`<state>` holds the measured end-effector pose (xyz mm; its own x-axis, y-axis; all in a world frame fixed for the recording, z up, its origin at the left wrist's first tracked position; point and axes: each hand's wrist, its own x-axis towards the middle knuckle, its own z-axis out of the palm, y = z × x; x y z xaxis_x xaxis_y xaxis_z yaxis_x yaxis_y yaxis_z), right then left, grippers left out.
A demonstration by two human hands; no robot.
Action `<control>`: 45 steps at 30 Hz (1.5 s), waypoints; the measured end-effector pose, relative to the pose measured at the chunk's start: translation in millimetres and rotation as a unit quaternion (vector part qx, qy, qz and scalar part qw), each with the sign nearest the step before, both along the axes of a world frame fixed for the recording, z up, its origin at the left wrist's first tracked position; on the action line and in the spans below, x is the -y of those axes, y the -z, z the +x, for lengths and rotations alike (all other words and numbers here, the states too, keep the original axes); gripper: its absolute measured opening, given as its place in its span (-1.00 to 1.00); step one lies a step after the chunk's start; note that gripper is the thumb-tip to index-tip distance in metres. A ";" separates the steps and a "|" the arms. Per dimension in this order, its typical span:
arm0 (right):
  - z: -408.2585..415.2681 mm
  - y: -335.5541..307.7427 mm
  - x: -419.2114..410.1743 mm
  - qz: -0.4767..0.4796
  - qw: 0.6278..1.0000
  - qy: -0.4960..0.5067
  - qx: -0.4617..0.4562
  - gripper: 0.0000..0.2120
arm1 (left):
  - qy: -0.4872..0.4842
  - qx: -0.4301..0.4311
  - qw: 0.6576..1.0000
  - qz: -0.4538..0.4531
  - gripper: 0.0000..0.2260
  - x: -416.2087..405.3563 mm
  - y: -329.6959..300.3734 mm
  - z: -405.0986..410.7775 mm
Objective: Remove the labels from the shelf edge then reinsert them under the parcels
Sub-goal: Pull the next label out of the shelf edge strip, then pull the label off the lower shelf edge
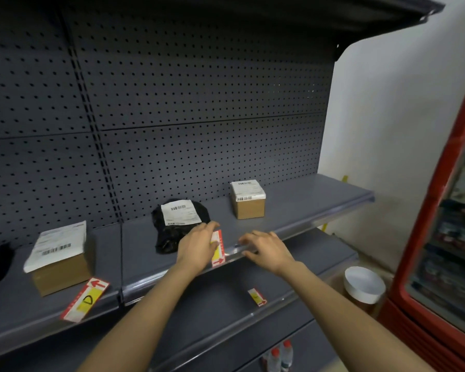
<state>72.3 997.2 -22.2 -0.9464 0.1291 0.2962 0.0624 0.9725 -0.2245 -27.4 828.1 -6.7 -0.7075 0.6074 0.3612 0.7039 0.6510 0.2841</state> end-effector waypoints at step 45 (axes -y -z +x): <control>54.6 103.7 -135.0 -0.082 0.982 -0.060 0.156 -0.77 | -0.100 0.113 0.988 0.021 -0.86 -77.6 131.0 109.3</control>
